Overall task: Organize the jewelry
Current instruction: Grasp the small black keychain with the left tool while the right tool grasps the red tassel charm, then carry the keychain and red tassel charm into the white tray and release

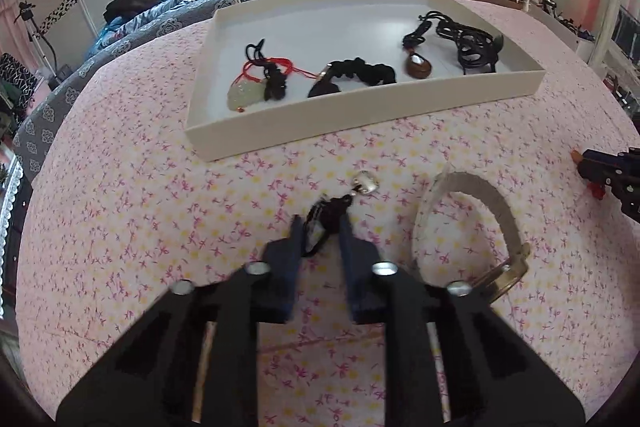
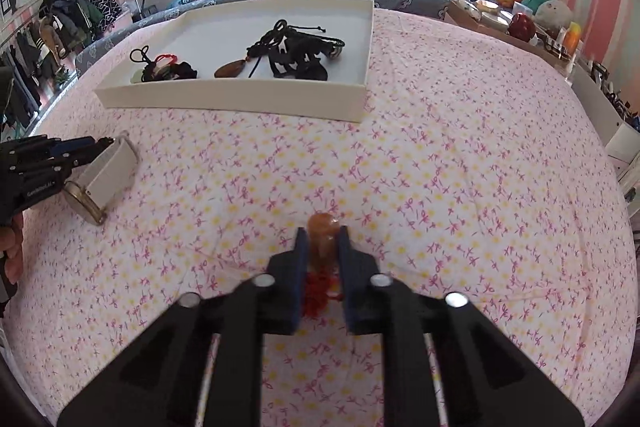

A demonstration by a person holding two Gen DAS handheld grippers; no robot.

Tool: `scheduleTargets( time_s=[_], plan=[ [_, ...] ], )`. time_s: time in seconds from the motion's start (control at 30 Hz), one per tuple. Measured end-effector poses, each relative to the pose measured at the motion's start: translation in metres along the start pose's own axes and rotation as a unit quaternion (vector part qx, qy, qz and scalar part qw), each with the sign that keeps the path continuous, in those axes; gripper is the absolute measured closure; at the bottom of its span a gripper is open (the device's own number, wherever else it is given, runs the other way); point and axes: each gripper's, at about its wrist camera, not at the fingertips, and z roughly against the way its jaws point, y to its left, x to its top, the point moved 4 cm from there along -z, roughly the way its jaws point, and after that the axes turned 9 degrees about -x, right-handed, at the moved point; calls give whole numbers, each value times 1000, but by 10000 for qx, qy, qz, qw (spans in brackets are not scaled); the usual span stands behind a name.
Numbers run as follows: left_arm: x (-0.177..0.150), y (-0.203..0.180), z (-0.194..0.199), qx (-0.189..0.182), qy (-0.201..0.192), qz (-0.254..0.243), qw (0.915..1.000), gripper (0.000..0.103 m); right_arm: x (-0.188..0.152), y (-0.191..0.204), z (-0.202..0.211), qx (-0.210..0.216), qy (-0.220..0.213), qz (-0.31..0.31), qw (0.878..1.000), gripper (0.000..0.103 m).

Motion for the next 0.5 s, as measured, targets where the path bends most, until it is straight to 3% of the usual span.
scheduleTargets(
  time_s=[0.2,0.5],
  plan=[
    [9,-1,14,-192,-281,82,9994,101,1,-8,11,155,-154,-224,9995,89],
    [49,2,72,-326,-970,168,9946,102,42,-19,56,186,-764,-300,9965,89]
  ],
)
